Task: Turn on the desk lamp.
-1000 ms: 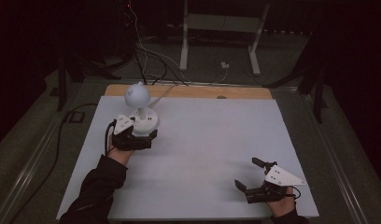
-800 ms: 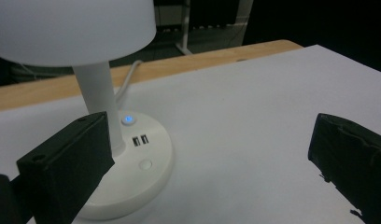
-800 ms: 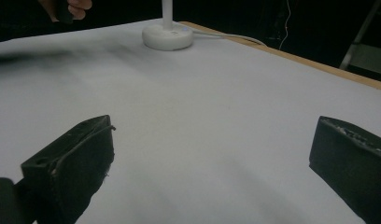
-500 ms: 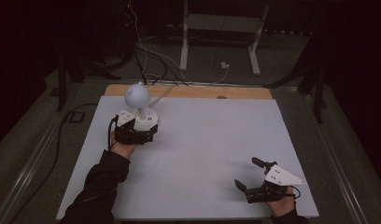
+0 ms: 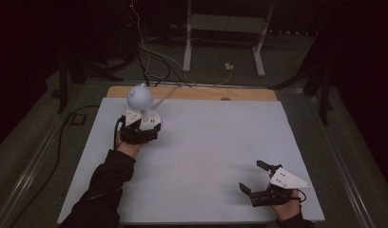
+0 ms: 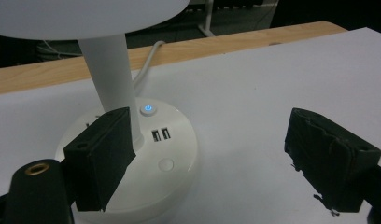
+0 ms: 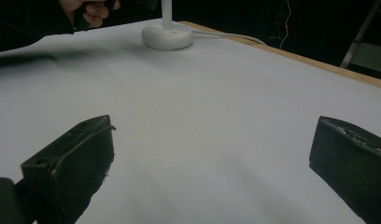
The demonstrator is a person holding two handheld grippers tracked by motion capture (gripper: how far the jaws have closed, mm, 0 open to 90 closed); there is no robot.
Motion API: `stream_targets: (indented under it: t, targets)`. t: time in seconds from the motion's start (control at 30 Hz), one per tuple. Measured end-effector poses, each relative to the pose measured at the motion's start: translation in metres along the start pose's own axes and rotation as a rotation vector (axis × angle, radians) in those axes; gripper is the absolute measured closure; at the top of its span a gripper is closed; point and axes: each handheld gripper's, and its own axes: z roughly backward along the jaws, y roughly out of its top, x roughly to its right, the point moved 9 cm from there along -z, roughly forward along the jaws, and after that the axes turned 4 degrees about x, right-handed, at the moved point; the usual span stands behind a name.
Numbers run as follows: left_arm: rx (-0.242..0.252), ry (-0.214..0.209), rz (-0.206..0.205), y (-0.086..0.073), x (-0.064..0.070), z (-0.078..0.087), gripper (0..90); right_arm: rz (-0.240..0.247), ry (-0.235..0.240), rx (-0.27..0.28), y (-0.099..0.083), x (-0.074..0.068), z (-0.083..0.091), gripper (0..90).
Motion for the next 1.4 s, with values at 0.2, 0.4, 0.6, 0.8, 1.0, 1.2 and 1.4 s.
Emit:
stream_targets:
  t: [0.2, 0.4, 0.6, 0.8, 1.0, 1.2, 1.4]
  targets:
    - [-0.01, 0.015, -0.002, -0.001, -0.001, -0.003, 29.1, 0.001, 0.0, 0.0, 0.0, 0.0, 0.0, 0.0]
    - [-0.018, 0.035, -0.021, -0.003, -0.001, -0.007, 48.2, 0.0, 0.002, -0.002, 0.0, 0.0, 0.0, 0.0]
    - [-0.023, 0.055, -0.018, -0.003, -0.003, -0.009, 61.8, -0.002, 0.003, -0.002, 0.0, 0.0, 0.0, 0.0]
    - [-0.031, 0.073, -0.025, -0.005, -0.007, -0.012, 73.4, -0.001, 0.002, -0.003, -0.001, 0.0, 0.0, 0.0]
    - [-0.048, 0.072, -0.031, -0.008, -0.009, -0.016, 81.9, 0.0, 0.002, -0.003, -0.001, 0.0, 0.0, 0.0]
    - [-0.048, 0.068, -0.023, -0.011, -0.012, -0.019, 87.5, -0.001, 0.003, -0.003, -0.001, 0.0, 0.0, 0.0]
    - [-0.049, 0.075, -0.024, -0.015, -0.017, -0.022, 90.0, 0.0, 0.004, -0.003, -0.001, 0.0, 0.0, 0.0]
